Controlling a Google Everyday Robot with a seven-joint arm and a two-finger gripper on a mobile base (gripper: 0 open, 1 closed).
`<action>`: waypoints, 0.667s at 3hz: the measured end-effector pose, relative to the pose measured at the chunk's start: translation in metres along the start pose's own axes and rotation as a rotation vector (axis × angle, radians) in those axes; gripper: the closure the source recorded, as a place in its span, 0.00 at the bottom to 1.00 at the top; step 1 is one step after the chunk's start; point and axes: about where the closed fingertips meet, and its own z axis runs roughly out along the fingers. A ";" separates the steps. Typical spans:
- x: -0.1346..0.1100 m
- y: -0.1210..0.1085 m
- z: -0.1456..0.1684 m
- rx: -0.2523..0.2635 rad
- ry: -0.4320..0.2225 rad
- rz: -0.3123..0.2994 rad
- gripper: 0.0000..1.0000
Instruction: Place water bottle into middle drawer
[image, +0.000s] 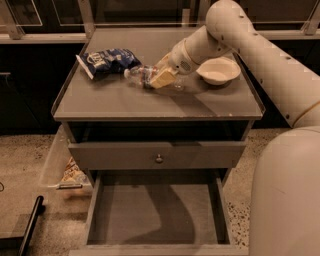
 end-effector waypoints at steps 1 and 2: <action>-0.009 0.019 -0.015 -0.007 -0.040 -0.034 1.00; -0.018 0.039 -0.042 0.006 -0.083 -0.085 1.00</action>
Offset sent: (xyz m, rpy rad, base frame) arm -0.0831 -0.0257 0.0648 0.0869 -0.1592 0.0962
